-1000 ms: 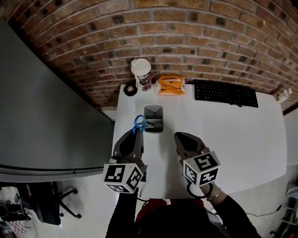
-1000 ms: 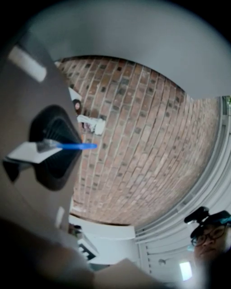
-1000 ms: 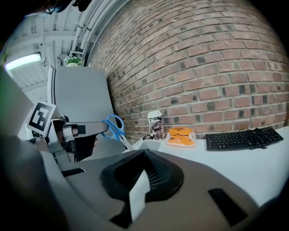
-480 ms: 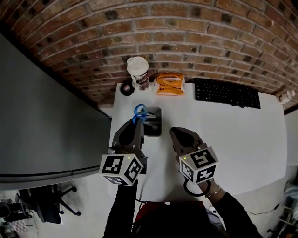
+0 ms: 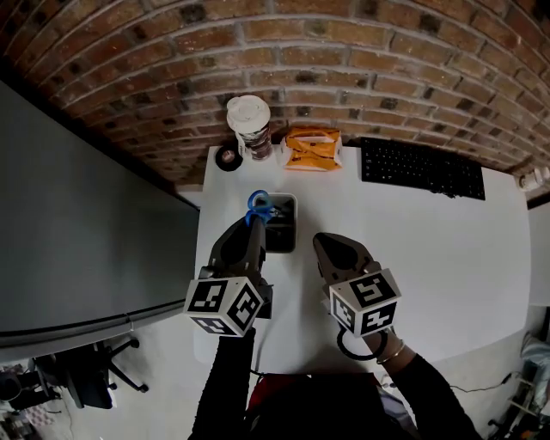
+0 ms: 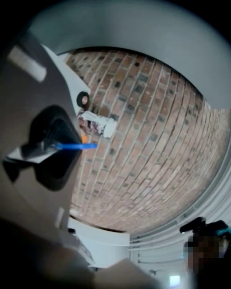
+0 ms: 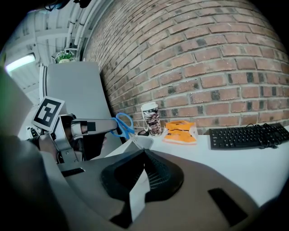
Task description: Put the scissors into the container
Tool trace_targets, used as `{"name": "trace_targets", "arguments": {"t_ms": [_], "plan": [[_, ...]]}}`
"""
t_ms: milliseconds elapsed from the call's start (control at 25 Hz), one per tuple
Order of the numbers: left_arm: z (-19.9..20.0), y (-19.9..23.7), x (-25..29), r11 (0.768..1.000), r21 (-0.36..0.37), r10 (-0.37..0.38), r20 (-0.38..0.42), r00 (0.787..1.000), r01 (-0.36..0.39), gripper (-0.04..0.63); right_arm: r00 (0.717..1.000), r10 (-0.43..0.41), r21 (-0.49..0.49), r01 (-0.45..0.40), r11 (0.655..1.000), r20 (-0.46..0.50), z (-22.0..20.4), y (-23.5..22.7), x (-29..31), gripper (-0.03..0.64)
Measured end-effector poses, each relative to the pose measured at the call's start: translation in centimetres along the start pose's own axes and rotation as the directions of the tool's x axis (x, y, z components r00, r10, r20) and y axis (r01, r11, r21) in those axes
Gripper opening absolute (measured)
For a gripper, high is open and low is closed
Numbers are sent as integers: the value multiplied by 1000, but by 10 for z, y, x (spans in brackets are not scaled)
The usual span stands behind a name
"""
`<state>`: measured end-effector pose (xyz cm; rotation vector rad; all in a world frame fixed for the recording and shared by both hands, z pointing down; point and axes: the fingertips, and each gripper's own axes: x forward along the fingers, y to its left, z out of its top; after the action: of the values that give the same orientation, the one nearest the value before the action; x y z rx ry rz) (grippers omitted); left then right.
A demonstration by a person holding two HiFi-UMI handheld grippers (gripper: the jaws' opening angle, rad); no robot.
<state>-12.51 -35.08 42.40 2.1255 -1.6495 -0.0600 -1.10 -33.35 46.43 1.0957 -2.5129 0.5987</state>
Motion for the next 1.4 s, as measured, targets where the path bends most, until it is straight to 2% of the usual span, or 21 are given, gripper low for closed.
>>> {"name": "trace_targets", "arguments": {"t_ms": [600,920,1400], "plan": [[-31,14,18,998,-62,17,-88,996,-22,31,999,4,8,-4,1000,-37,-9,-7,12,9],[-33,24,22,997,-70,33,-97,995,-40,32,999,4,6,-4,1000,-42,-10,-8,14,9],[-34,47,28,994,-42,98,-119,988,-104,48,999,9,4,-9,1000,-51,-13,-8,12,9]]}}
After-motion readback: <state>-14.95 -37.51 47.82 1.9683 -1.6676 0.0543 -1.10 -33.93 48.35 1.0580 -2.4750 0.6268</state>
